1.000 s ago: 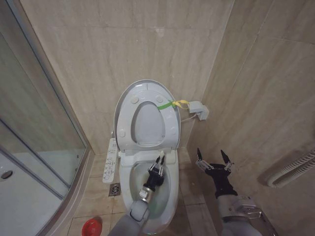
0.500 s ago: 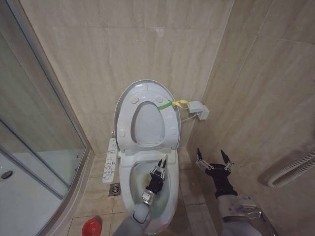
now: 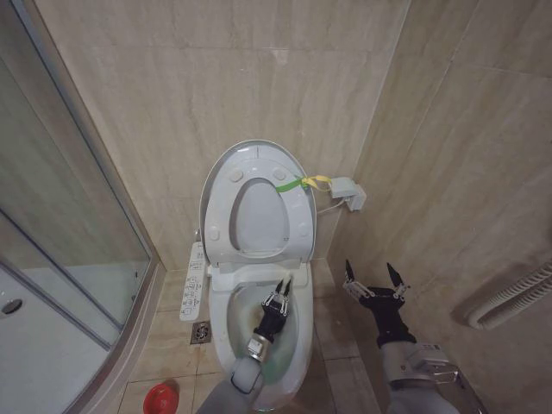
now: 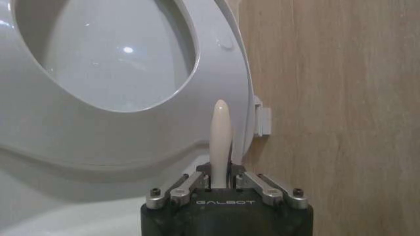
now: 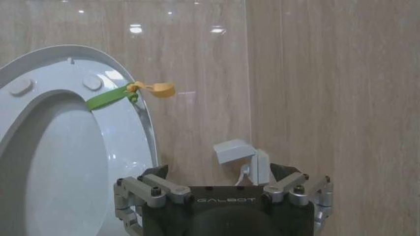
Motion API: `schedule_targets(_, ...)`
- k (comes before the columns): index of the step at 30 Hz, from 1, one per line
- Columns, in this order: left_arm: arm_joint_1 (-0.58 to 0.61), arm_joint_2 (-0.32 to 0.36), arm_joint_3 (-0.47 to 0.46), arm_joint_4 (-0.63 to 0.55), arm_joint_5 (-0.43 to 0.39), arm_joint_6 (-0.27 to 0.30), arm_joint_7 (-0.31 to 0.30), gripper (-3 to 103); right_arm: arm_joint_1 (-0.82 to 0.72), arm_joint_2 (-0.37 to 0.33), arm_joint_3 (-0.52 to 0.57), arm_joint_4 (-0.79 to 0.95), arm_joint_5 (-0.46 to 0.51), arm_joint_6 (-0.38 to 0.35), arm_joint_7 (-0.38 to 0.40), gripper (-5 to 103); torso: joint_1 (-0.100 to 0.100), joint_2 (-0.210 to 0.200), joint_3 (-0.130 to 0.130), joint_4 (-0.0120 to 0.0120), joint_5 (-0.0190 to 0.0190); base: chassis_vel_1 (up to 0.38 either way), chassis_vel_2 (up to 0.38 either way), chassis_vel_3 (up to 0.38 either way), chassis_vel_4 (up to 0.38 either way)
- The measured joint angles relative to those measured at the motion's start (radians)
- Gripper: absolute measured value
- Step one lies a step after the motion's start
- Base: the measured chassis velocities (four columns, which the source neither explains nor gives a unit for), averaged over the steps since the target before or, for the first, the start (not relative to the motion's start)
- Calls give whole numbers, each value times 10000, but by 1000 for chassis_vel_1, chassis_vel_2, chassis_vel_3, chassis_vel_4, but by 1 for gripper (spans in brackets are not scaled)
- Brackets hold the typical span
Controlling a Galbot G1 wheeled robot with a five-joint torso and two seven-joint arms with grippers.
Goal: Open the toilet lid, clean the toilet bowl with a toilet brush, close the toilet lid, and flush.
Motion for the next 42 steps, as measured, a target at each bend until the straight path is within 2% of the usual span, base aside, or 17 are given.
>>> schedule_targets(8,-71,-64,23,-539,-262,2,-37,18,0,0,0,0,0,0,0,100,0,0,0,-3,-1,0,0,0,0)
schedule_targets(15,-98,-215,-28,256,-192,-3,9,18,0,0,0,0,0,0,0,100,0,0,0,-1,0,0,0,0,0)
schedule_targets(20,-133,-168,-94,363,-86,-5,42,18,0,0,0,0,0,0,-1,100,-1,2,-2,-3,-1,0,0,0,0)
schedule_targets(28,252,41,70,-598,7,173,-37,18,0,0,0,0,0,0,0,100,0,1,0,-3,-1,0,0,0,0)
schedule_targets(39,1008,377,-50,-851,478,53,-167,18,0,0,0,0,0,0,0,100,0,1,0,-1,-1,0,0,0,0)
schedule_targets(42,1382,502,-68,-1284,497,105,-244,18,0,0,0,0,0,0,0,100,0,1,0,-1,-1,0,0,0,0)
